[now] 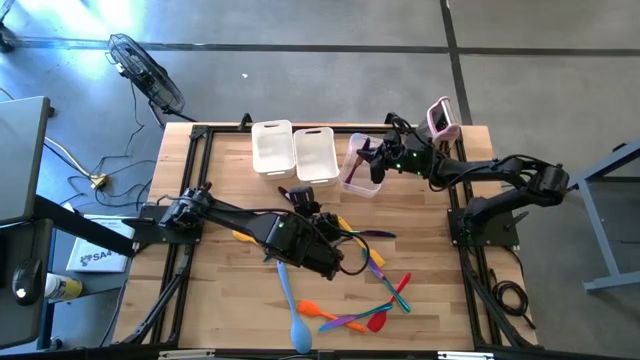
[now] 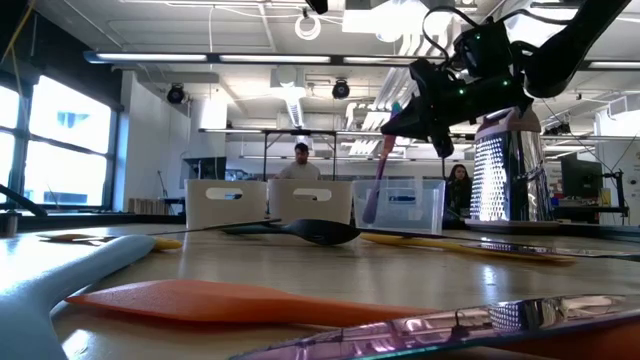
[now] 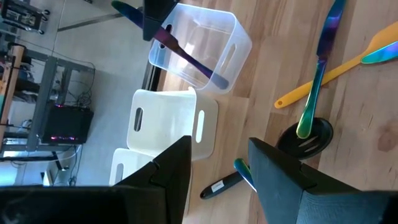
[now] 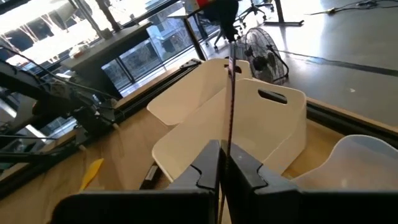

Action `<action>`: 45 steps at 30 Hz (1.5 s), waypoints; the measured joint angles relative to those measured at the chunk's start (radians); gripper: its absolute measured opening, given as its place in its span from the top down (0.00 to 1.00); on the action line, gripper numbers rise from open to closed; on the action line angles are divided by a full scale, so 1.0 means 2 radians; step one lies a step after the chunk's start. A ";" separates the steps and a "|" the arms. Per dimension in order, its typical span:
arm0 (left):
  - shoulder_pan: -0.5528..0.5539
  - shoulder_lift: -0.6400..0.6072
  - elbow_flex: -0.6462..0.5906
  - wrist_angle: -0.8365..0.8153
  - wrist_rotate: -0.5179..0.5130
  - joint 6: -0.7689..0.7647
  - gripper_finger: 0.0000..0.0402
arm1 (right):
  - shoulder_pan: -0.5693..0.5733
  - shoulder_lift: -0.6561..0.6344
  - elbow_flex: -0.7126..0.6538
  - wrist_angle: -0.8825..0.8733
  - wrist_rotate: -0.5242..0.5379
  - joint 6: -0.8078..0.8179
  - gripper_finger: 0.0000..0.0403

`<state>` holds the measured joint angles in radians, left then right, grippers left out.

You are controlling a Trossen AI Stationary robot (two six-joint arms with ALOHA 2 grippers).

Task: Pick & Place Kitchen Items
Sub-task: Put the purple table knife into the transparent bin

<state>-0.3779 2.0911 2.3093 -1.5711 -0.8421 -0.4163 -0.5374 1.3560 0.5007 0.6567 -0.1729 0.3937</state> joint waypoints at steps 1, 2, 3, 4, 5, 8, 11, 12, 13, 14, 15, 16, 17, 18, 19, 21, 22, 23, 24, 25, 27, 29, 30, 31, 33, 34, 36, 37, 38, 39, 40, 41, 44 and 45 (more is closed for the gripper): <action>0.000 0.000 0.000 0.000 0.000 0.000 0.62 | 0.001 0.000 0.000 0.000 -0.006 -0.001 0.99; 0.000 0.000 0.000 0.000 0.000 0.000 0.62 | 0.001 0.000 0.000 -0.001 -0.008 -0.001 0.99; 0.000 0.000 0.000 0.000 0.000 0.000 0.62 | 0.001 0.000 0.000 -0.004 -0.009 -0.001 0.99; 0.000 0.000 0.000 0.000 0.000 0.000 0.62 | 0.001 0.000 0.000 -0.007 -0.009 -0.002 0.99; 0.000 0.000 0.000 0.000 0.000 0.000 0.62 | 0.000 0.000 0.000 -0.009 -0.009 -0.003 0.99; 0.000 0.000 0.000 0.000 0.000 0.000 0.62 | 0.000 0.000 0.000 -0.012 -0.006 -0.010 0.99; 0.000 0.000 0.000 0.000 0.000 -0.001 0.62 | 0.000 0.000 0.000 -0.013 -0.006 -0.011 0.99; -0.001 0.000 0.000 0.000 0.000 -0.002 0.62 | 0.000 0.000 0.000 -0.014 -0.006 -0.012 0.99; -0.001 0.000 0.000 0.000 0.000 -0.002 0.62 | 0.000 0.000 0.000 -0.015 -0.007 -0.012 0.99; -0.001 0.000 0.000 0.000 0.000 -0.003 0.62 | 0.000 0.000 0.000 -0.017 -0.007 -0.012 0.99; -0.001 0.000 0.000 0.000 0.000 -0.004 0.62 | 0.000 0.000 0.000 -0.021 -0.007 -0.012 0.99; -0.001 0.000 0.000 0.000 0.000 -0.004 0.62 | 0.000 0.000 0.000 -0.026 -0.006 -0.012 0.99; -0.001 0.000 0.000 0.000 0.000 -0.004 0.62 | 0.000 0.000 0.000 -0.029 -0.006 -0.012 0.99; -0.001 0.000 0.000 0.000 0.000 -0.004 0.62 | 0.000 0.000 0.000 -0.030 -0.007 -0.013 0.99; -0.001 0.000 0.000 0.000 0.000 -0.004 0.62 | 0.000 0.000 0.001 -0.032 -0.008 -0.015 0.99; -0.001 0.000 0.000 0.000 0.000 -0.004 0.62 | 0.000 0.000 0.001 -0.034 -0.016 -0.016 0.99; -0.001 0.000 0.000 0.000 0.000 -0.004 0.62 | 0.000 0.000 0.001 -0.034 -0.017 -0.016 0.99; -0.001 0.000 0.000 0.000 0.000 -0.004 0.62 | 0.000 0.000 0.001 -0.034 -0.017 -0.016 0.99; -0.001 0.000 0.000 0.000 0.000 -0.004 0.62 | 0.000 0.000 0.001 -0.035 -0.018 -0.016 0.99; -0.001 0.000 0.000 0.000 0.000 -0.004 0.62 | 0.000 0.000 0.001 -0.036 -0.018 -0.016 0.99; -0.001 0.000 0.000 0.000 0.000 -0.004 0.62 | 0.000 0.000 0.001 -0.037 -0.018 -0.016 0.99; -0.001 0.000 0.000 0.000 0.000 -0.004 0.62 | 0.000 0.000 0.001 -0.038 -0.019 -0.016 0.99; -0.001 0.000 0.000 0.000 0.000 -0.004 0.62 | 0.000 0.000 0.001 -0.039 -0.019 -0.016 0.99; -0.001 0.000 0.000 0.000 0.000 -0.004 0.62 | 0.000 0.000 0.001 -0.041 -0.019 -0.020 0.99; -0.001 0.000 0.000 0.000 0.003 -0.004 0.62 | 0.000 -0.001 0.002 -0.046 -0.019 -0.030 0.99; -0.001 0.000 0.000 0.000 0.006 -0.004 0.62 | 0.000 -0.001 0.002 -0.048 -0.019 -0.033 0.99; -0.001 0.000 0.000 0.000 0.011 -0.004 0.62 | 0.000 -0.001 0.002 -0.050 -0.018 -0.037 0.99; -0.001 0.000 0.000 0.000 0.012 -0.004 0.62 | 0.000 -0.001 0.002 -0.050 -0.018 -0.037 0.99; -0.001 0.000 0.000 0.000 0.012 -0.004 0.62 | 0.000 -0.001 0.002 -0.050 -0.018 -0.037 0.99; -0.001 0.000 0.000 0.000 0.012 -0.004 0.62 | 0.000 -0.001 0.002 -0.051 -0.018 -0.038 0.98; -0.001 0.000 0.000 0.000 0.012 -0.004 0.62 | 0.000 -0.001 0.002 -0.051 -0.017 -0.039 0.98; -0.001 0.000 0.000 0.000 0.012 -0.004 0.62 | 0.000 -0.001 0.002 -0.055 -0.018 -0.040 0.97; -0.001 0.000 0.000 0.000 0.012 -0.005 0.62 | 0.001 0.001 -0.001 -0.068 -0.019 -0.040 0.91; -0.001 0.000 0.000 0.000 0.012 -0.005 0.62 | 0.001 0.001 0.000 -0.067 -0.020 -0.040 0.89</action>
<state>-0.3798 2.0914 2.3093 -1.5711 -0.8177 -0.4267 -0.5359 1.3576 0.4998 0.5236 -0.2122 0.3134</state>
